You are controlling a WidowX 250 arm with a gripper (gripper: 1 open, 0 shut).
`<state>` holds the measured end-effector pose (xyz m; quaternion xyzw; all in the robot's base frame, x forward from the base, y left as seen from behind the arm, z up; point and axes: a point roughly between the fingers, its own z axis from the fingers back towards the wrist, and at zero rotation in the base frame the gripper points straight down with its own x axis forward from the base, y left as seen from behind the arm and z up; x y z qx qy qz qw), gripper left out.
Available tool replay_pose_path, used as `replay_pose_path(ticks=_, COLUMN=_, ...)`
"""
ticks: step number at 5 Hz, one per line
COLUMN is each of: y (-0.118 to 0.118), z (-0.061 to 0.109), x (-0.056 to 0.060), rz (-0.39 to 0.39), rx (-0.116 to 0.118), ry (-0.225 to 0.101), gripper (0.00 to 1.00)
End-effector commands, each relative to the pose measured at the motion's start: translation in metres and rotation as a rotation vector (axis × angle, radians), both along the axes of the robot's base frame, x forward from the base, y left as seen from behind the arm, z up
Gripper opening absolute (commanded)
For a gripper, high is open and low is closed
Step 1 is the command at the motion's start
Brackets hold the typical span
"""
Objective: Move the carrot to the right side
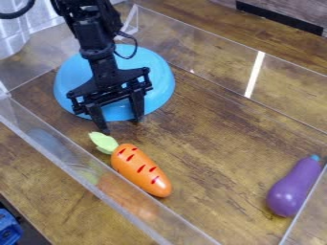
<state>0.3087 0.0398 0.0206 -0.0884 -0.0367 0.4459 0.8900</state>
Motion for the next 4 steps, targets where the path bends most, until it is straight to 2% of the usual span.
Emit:
replay_pose_path(ticks=1, y=-0.014, z=0.005, x=-0.008, rz=-0.025, rx=0.016, ry=-0.027, gripper=0.0)
replay_pose_path(ticks=2, y=-0.025, z=0.003, x=-0.016, rz=-0.044, rx=0.021, ry=-0.033, gripper=0.0)
replay_pose_path(ticks=3, y=-0.033, z=0.002, x=-0.019, rz=-0.083, rx=0.024, ry=-0.038, gripper=0.0)
replay_pose_path(ticks=4, y=-0.042, z=0.001, x=-0.02, rz=-0.12, rx=0.026, ry=-0.041, gripper=1.0)
